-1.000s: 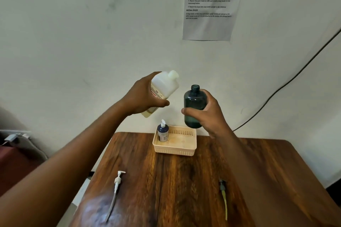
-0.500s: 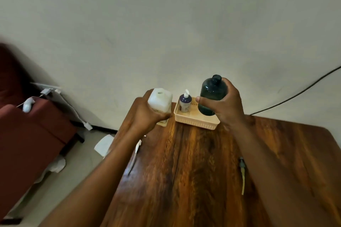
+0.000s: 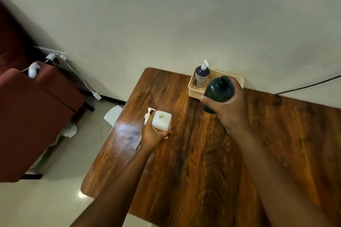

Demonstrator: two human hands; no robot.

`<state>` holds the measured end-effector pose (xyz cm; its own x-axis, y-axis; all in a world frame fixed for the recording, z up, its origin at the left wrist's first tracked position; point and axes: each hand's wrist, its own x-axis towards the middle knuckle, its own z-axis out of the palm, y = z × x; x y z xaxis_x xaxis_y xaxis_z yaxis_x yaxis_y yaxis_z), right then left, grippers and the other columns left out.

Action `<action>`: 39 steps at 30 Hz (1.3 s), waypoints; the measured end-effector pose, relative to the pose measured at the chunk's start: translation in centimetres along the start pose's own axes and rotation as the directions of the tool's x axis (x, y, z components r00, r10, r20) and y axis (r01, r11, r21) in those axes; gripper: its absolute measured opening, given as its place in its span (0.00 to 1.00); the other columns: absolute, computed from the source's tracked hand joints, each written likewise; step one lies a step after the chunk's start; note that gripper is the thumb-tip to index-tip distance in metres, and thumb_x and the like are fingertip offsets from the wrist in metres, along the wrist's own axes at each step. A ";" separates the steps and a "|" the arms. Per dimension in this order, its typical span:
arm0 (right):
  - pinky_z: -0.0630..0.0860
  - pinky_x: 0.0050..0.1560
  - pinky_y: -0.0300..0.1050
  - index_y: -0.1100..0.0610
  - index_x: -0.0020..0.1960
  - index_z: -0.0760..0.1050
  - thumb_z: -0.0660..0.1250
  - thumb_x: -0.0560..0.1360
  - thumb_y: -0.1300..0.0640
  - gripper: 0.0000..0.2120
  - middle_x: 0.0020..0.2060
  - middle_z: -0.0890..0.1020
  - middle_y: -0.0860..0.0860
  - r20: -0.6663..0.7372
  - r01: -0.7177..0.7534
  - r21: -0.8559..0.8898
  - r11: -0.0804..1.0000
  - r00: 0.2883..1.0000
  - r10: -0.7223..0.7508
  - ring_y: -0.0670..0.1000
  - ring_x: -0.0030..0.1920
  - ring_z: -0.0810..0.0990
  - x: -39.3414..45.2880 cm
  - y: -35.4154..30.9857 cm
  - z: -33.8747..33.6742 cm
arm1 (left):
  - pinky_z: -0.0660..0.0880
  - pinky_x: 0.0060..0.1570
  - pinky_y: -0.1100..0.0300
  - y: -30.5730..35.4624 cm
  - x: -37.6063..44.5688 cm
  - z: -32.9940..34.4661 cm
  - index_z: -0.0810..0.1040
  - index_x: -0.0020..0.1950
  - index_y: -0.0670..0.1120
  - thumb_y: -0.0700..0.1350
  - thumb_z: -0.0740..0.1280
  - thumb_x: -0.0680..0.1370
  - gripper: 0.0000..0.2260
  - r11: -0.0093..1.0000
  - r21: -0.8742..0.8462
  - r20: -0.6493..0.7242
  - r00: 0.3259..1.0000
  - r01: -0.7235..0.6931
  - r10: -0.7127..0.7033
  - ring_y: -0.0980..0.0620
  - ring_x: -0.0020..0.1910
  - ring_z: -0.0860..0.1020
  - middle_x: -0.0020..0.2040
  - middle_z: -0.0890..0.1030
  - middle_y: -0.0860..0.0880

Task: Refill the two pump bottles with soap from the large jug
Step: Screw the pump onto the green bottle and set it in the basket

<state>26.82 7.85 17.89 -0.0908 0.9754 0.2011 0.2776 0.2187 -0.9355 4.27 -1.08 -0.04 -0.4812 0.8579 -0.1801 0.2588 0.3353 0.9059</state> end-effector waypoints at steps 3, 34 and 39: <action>0.78 0.61 0.40 0.40 0.65 0.72 0.85 0.63 0.49 0.35 0.59 0.78 0.33 0.000 -0.009 -0.017 1.000 1.000 0.009 0.36 0.62 0.75 -0.2 0.9 0.5 | 0.75 0.66 0.53 -1.9 -0.4 0.7 0.70 0.71 0.57 0.46 0.85 0.66 0.38 1.000 -0.010 -0.010 1.000 0.015 -0.015 0.55 0.64 0.76 0.65 0.78 0.57; 0.73 0.45 0.22 0.30 0.55 0.71 0.85 0.63 0.51 0.32 0.51 0.75 0.23 -0.238 -0.160 -0.044 0.986 0.960 0.145 0.24 0.55 0.72 -4.7 5.4 -21.1 | 0.78 0.63 0.54 12.8 -6.3 18.4 0.75 0.73 0.51 0.55 0.76 0.76 0.27 0.863 0.231 0.365 0.862 -0.449 0.351 0.51 0.65 0.77 0.69 0.76 0.51; 0.74 0.47 0.25 0.39 0.61 0.74 0.86 0.62 0.53 0.33 0.55 0.79 0.37 -0.312 -0.205 -0.050 0.978 0.933 0.180 0.30 0.55 0.76 -6.9 8.4 -26.6 | 0.77 0.62 0.55 13.2 -8.7 26.5 0.74 0.75 0.50 0.52 0.73 0.80 0.24 0.843 0.276 0.535 0.803 -0.461 0.263 0.48 0.64 0.78 0.68 0.76 0.47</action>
<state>55.19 3.76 16.36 0.2637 0.9583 0.1102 0.3374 0.0154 -0.9412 34.07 6.20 3.38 0.1301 0.9852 -0.1115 0.6714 -0.0048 0.7410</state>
